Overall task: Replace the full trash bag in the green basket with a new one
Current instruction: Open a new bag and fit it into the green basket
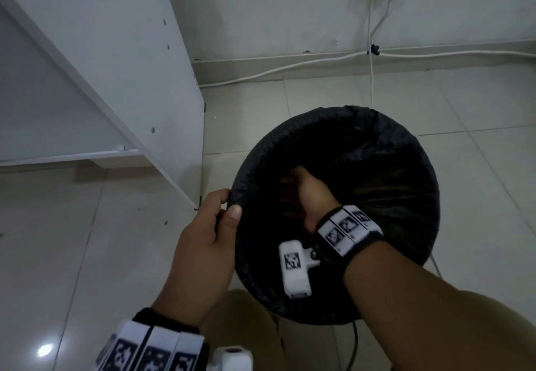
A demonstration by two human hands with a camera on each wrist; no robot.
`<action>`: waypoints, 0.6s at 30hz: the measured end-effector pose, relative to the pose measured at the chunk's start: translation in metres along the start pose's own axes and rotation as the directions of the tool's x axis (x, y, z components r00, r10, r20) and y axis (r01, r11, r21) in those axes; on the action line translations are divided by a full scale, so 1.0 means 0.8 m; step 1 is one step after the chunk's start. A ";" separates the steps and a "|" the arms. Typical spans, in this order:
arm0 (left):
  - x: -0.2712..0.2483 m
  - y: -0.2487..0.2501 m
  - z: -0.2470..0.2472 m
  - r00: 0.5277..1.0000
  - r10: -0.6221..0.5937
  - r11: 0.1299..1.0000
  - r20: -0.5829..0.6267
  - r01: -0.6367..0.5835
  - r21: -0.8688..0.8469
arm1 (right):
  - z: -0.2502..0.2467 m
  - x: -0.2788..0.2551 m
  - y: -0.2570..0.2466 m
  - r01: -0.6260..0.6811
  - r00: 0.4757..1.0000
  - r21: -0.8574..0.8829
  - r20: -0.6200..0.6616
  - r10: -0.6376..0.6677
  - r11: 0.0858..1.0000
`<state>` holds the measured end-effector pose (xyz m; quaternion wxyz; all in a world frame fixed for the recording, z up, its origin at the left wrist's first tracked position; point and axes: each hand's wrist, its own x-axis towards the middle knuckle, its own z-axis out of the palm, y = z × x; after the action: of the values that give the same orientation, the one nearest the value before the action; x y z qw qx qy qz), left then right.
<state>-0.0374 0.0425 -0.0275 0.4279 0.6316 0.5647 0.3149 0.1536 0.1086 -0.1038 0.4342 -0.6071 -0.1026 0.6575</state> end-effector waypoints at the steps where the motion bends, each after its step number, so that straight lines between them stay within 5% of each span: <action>1: 0.002 0.000 0.000 1.000 -0.004 1.000 -0.001 0.004 0.001 | -0.011 -0.005 0.001 0.121 0.980 -0.161 -0.138 -0.143 0.979; 3: 0.002 0.002 0.000 1.000 -0.005 1.000 0.003 0.005 0.001 | -0.036 -0.009 -0.002 0.264 0.868 -0.471 -0.265 -0.420 0.842; 5: 0.000 0.003 0.001 1.000 -0.002 1.000 0.017 0.002 0.002 | -0.050 -0.010 -0.009 0.268 0.795 -0.742 -0.190 -0.576 0.614; 6: -0.003 0.004 0.001 1.000 0.003 1.000 0.027 -0.003 0.005 | -0.054 -0.004 -0.010 0.228 0.817 -0.844 -0.105 -0.567 0.485; 9: -0.010 0.006 0.004 0.998 0.022 0.999 0.062 -0.023 0.024 | -0.048 0.024 -0.008 0.075 0.964 -0.988 0.037 -0.264 0.136; 13: -0.013 0.009 0.007 0.996 0.015 1.000 0.093 -0.016 0.006 | -0.041 0.064 0.000 0.093 0.986 -0.949 0.046 -0.158 0.301; 18: -0.002 0.004 0.000 0.999 -0.003 1.000 0.050 0.004 -0.014 | -0.043 0.076 0.007 0.107 0.965 -0.962 0.040 -0.259 0.250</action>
<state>-0.0362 0.0407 -0.0242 0.4468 0.6353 0.5526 0.3021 0.1885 0.1337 -0.1591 0.0598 -0.7690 -0.5194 0.3677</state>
